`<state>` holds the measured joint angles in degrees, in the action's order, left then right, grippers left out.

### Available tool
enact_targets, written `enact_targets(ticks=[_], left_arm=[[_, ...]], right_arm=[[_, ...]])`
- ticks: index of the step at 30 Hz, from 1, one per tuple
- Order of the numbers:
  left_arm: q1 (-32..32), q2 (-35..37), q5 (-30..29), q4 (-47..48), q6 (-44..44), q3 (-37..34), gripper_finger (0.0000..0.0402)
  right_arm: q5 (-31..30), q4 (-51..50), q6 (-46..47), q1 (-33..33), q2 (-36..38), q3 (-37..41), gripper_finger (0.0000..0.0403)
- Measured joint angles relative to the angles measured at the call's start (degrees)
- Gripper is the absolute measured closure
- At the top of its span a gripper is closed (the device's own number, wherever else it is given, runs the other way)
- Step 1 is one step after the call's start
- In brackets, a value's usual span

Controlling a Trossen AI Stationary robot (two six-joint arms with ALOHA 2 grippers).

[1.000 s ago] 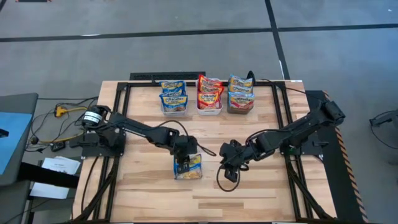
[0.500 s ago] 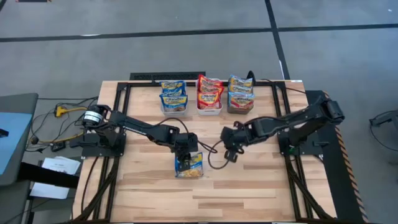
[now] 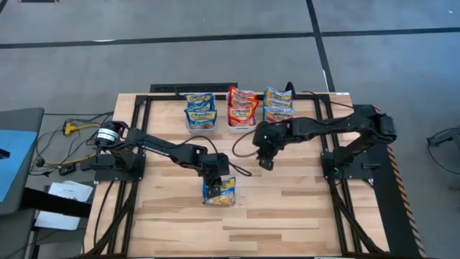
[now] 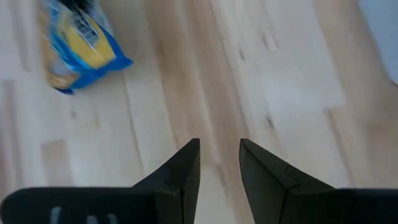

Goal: Sort Maruchan noodles
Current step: Put the blue noodle pack into the transparent bin

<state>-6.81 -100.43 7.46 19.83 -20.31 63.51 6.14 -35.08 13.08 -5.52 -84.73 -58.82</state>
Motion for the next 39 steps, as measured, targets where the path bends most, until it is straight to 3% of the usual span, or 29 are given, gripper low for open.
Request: enact_targets(ticks=[5, 11, 22, 33, 39], left_arm=[[0.0, 0.0, 0.0, 0.06, -0.05, 0.0, 0.0401], [0.0, 0.0, -0.02, -0.06, -0.05, 0.0, 0.0401], [0.0, 0.0, -0.22, -1.95, 0.19, 0.0, 0.0401], [-0.04, 0.0, -0.24, -4.62, 0.58, 0.02, 0.0401], [-0.04, 0.0, -0.2, -4.92, 0.6, 0.02, 0.0401]], right_arm=[[10.18, 12.69, 0.0, -3.06, -0.02, 6.23, 0.0266], [15.33, 23.84, 0.39, -1.23, -0.02, 9.68, 0.0266], [14.13, 33.28, 0.11, 4.21, -0.02, 10.5, 0.0259], [5.76, 36.84, 0.83, 8.54, -1.0, 10.43, 0.0172], [4.21, 41.56, 1.85, 9.2, -5.79, 10.45, 0.0164]])
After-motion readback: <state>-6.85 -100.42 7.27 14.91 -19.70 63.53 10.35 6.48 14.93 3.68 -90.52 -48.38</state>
